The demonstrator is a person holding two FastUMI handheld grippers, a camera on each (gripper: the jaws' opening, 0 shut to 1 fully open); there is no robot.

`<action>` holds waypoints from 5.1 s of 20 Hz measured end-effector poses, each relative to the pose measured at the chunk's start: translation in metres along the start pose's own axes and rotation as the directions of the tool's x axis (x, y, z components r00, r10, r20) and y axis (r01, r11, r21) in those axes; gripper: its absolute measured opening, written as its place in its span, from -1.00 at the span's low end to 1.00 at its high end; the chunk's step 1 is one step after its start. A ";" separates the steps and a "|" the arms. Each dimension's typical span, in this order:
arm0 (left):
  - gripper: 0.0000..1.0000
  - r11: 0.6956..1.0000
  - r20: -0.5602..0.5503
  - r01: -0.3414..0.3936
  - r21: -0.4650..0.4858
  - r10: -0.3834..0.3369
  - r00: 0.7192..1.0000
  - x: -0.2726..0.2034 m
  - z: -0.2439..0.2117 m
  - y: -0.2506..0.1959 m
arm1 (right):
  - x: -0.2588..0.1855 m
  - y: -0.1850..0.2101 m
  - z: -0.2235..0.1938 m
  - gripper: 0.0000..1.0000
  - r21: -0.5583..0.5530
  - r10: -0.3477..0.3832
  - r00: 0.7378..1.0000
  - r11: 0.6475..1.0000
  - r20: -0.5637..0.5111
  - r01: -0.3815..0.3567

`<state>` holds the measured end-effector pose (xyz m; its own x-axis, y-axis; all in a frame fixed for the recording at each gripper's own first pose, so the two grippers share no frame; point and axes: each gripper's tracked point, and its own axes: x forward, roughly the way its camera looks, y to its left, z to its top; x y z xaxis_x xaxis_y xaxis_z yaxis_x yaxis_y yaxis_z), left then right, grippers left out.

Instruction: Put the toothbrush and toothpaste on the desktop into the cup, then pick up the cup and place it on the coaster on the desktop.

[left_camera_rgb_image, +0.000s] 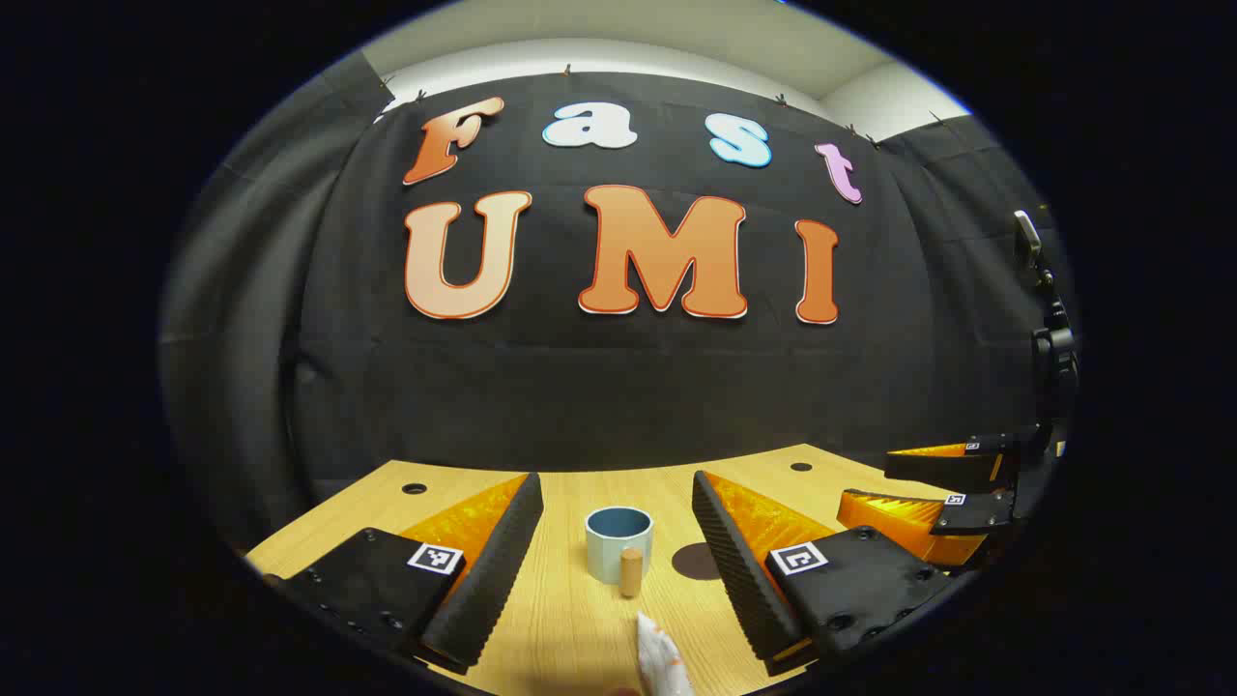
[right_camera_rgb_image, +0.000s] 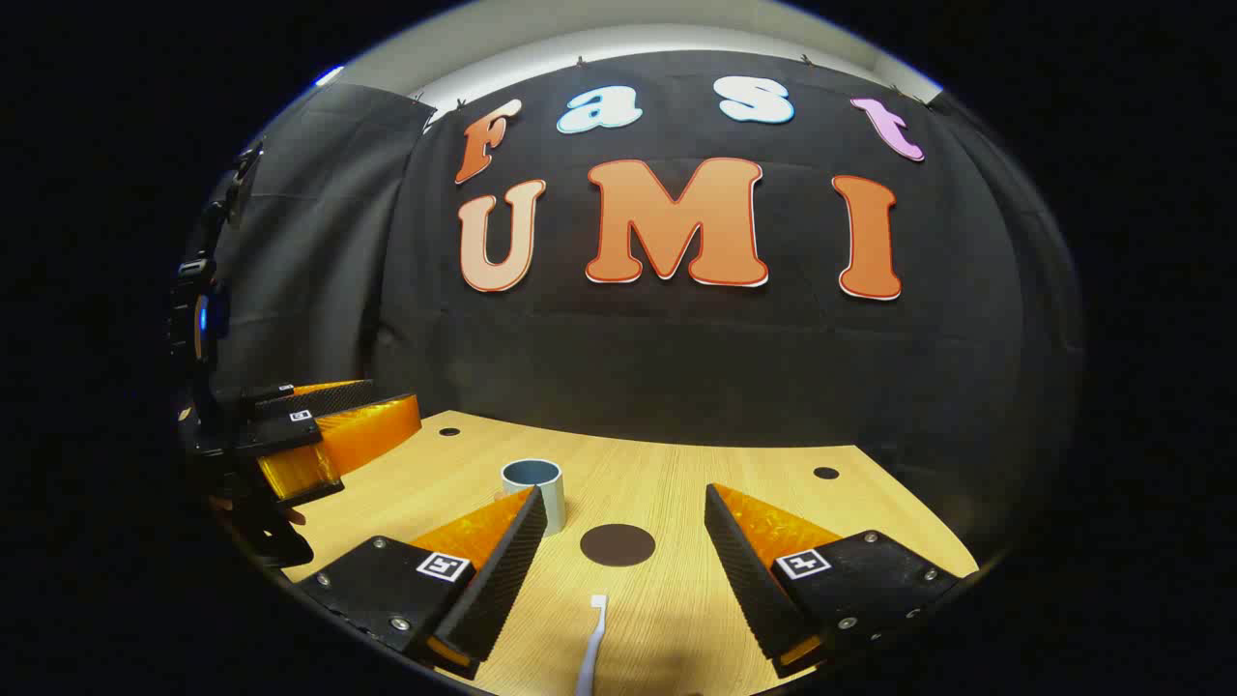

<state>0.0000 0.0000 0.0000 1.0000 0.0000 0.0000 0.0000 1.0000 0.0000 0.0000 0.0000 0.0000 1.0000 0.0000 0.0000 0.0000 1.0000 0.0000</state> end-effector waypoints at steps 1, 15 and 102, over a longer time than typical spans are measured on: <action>1.00 1.000 -0.013 0.004 -0.006 -0.004 1.000 0.002 0.001 0.000 | 0.000 0.000 0.000 0.98 0.003 0.005 1.000 1.000 -0.016 -0.005; 1.00 0.997 -0.245 0.020 -0.074 -0.038 0.969 0.027 -0.025 0.018 | 0.004 0.001 -0.007 0.98 0.018 0.084 0.976 0.996 -0.203 -0.082; -0.63 0.987 -0.792 0.032 -0.158 -0.146 0.593 -0.002 -0.115 0.002 | 0.002 0.019 -0.164 -0.92 0.082 0.140 0.687 0.990 -0.713 -0.117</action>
<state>-0.0016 0.0022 -0.1150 0.5934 -0.1464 -0.7915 0.0320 0.9868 -0.1585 0.0016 0.0194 -0.1644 0.6870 0.1405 -0.7130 -0.1169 0.9897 0.0824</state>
